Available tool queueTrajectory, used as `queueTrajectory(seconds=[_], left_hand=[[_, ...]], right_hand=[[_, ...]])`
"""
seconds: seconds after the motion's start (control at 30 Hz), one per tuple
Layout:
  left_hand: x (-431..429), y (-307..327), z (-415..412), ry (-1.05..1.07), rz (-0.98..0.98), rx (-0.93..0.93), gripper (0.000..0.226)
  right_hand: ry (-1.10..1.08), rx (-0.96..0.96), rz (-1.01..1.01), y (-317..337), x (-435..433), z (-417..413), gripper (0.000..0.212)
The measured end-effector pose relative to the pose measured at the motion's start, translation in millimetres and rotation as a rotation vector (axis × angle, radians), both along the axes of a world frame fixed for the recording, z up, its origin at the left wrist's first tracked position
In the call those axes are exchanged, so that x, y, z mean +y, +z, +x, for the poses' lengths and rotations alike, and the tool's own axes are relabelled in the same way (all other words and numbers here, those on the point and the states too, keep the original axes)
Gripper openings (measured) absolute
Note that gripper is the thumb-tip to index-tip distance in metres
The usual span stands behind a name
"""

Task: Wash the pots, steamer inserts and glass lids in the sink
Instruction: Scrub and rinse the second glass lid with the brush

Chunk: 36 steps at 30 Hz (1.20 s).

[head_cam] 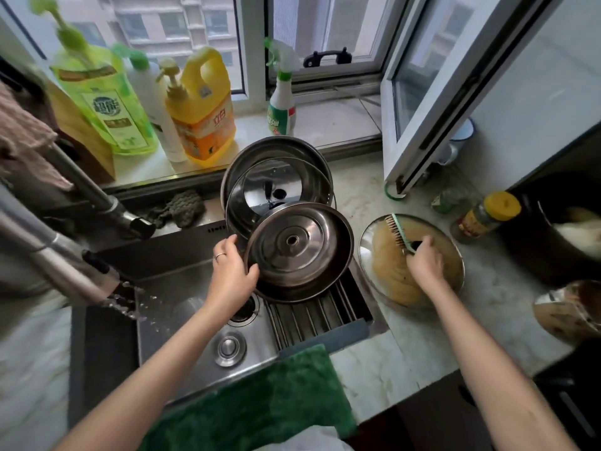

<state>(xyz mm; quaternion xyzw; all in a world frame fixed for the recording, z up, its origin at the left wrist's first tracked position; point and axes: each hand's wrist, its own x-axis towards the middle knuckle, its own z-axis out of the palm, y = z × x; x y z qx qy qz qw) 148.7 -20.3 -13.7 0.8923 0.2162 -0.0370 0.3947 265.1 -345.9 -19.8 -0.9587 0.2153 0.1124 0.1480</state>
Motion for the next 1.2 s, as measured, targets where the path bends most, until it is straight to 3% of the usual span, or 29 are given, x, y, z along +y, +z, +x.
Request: queueTrajectory(seconds=[0.1,0.2,0.3,0.4,0.47,0.63,0.77,0.83,0.97,1.2], left_hand=[[-8.8,17.6,-18.3,-0.069,0.049,-0.181,0.067],[-19.5,33.0,-39.1,-0.192,-0.026,-0.351,0.055],[-23.4,32.2,-57.4,-0.200,-0.209,-0.294,0.036],[-22.9,27.5,-70.0,-0.041,-0.520,-0.093,0.017],[-20.2,33.7,-76.8,0.092,-0.745,0.018,0.025],[14.7,57.6,-113.8,0.195,-0.890,0.031,0.051],[46.8,59.0,-149.8,0.305,-1.002,-0.012,0.038],[58.1,60.2,-166.4,0.297,-1.111,-0.064,0.019],[72.8,70.8,-193.9,0.252,-1.352,-0.186,0.007],[93.2,63.2,-206.5,0.293,-1.512,-0.311,0.022]], right_hand=[[-0.004,-0.096,0.035,17.0,0.8,-34.0,0.044],[-0.019,-0.192,0.111,42.3,9.4,-73.3,0.040],[0.079,-0.253,0.142,71.4,29.3,-107.8,0.040],[0.251,-0.260,0.196,94.6,58.4,-128.7,0.036],[0.344,-0.242,0.253,104.4,79.7,-135.9,0.036],[0.562,-0.155,0.332,124.3,142.9,-158.9,0.042],[0.685,-0.111,0.399,122.9,188.2,-172.6,0.045],[0.714,-0.082,0.461,118.9,205.0,-178.3,0.047],[0.773,-0.048,0.540,111.9,235.3,-186.5,0.041],[0.721,0.036,0.696,93.5,265.8,-184.9,0.031]])
